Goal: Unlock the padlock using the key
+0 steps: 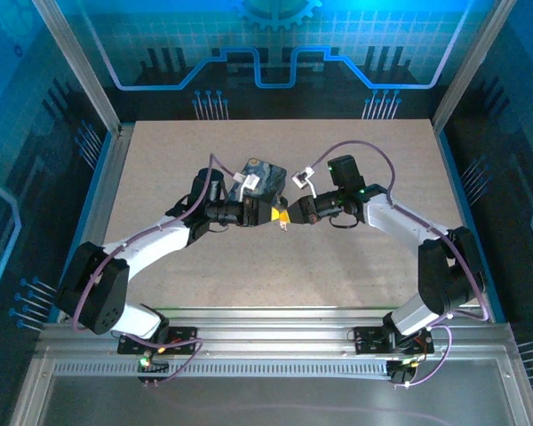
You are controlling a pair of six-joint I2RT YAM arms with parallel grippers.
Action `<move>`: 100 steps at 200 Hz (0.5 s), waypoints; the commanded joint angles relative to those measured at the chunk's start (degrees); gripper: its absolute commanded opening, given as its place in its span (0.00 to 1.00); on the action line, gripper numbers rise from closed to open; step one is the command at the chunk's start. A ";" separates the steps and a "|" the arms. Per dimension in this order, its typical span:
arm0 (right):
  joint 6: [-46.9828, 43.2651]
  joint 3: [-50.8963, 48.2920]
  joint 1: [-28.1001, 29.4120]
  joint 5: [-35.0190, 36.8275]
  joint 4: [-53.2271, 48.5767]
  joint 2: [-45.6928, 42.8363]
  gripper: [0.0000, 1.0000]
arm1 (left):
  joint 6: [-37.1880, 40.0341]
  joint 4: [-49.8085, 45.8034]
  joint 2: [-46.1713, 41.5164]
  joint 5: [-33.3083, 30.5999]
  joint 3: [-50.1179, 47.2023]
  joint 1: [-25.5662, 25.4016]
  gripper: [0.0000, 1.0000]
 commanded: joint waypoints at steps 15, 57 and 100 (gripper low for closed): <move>0.67 1.84 0.87 -1.99 0.94 1.66 0.00 | -2.18 4.61 0.76 3.26 -1.05 0.85 0.26; 0.77 2.64 1.26 -1.97 0.93 2.42 0.00 | -2.27 4.85 1.44 3.95 -0.83 0.84 0.19; 0.76 2.66 1.43 -1.83 0.78 2.59 0.00 | -2.09 4.58 1.47 3.90 -1.19 1.00 0.11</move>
